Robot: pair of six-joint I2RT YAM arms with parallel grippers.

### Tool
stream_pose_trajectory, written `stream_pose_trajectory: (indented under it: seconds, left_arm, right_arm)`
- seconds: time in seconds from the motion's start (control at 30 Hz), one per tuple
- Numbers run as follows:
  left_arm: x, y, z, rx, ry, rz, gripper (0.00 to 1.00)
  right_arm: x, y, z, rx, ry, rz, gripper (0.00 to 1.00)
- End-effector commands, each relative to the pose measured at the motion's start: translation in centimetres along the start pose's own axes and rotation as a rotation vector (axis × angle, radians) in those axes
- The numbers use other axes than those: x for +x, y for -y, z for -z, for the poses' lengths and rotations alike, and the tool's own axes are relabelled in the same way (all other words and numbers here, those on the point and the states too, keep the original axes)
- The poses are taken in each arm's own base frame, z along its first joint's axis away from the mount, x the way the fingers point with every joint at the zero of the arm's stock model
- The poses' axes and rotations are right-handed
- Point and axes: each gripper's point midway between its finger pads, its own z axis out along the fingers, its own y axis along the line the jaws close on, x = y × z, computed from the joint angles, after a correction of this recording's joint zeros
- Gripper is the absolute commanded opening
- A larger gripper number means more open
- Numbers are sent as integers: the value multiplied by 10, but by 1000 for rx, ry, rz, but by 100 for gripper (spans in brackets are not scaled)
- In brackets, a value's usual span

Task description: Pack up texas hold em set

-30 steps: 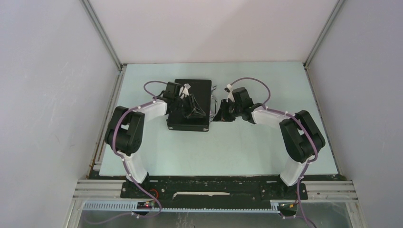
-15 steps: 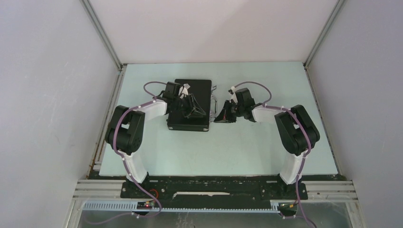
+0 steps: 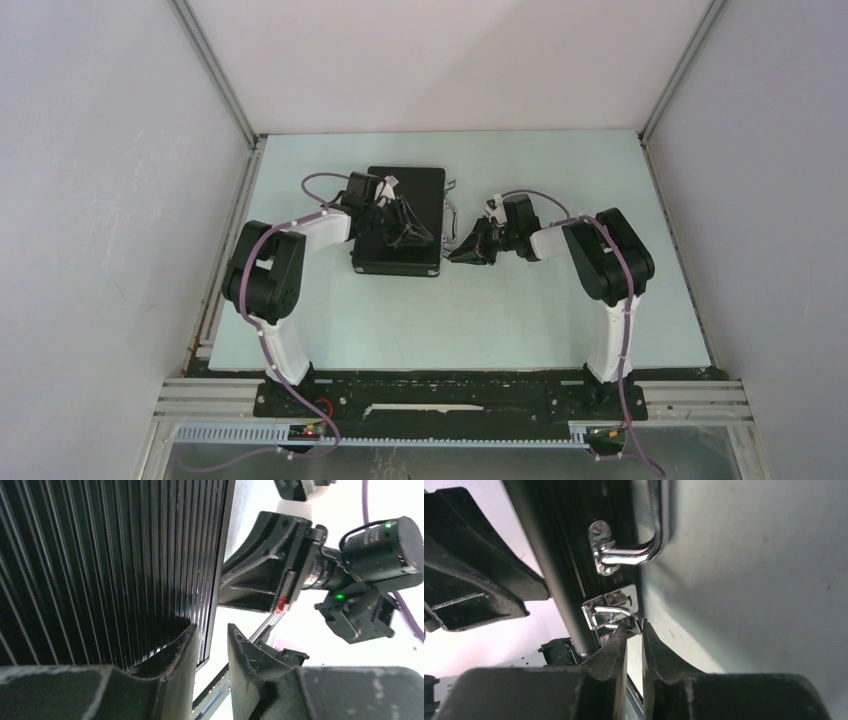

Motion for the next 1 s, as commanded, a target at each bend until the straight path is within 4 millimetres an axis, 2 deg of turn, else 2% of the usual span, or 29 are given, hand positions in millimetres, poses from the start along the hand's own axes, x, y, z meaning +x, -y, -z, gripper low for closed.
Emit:
stream_pose_trajectory:
  seconds: [0.0, 0.27, 0.43, 0.57, 0.8, 0.97]
  left_arm:
    - [5, -32, -11, -87, -6, 46, 35]
    - [4, -35, -12, -94, -1, 51, 35]
    - [3, -33, -10, -90, 5, 46, 35]
    - [2, -30, -9, -85, 9, 41, 35]
    - [2, -27, -7, -76, 10, 39, 35]
    - [2, -26, -8, -74, 11, 38, 35]
  right_arm:
    - [-7, 14, -20, -14, 45, -39, 20]
    - [-13, 7, -20, -16, 53, 13, 23]
    - [-19, 0, -5, 36, 98, 102, 23]
    - [-27, -2, 11, 129, 166, 178, 29]
    - [-19, 0, -5, 137, 151, 159, 25]
    - [-11, -10, -25, 121, 109, 182, 21]
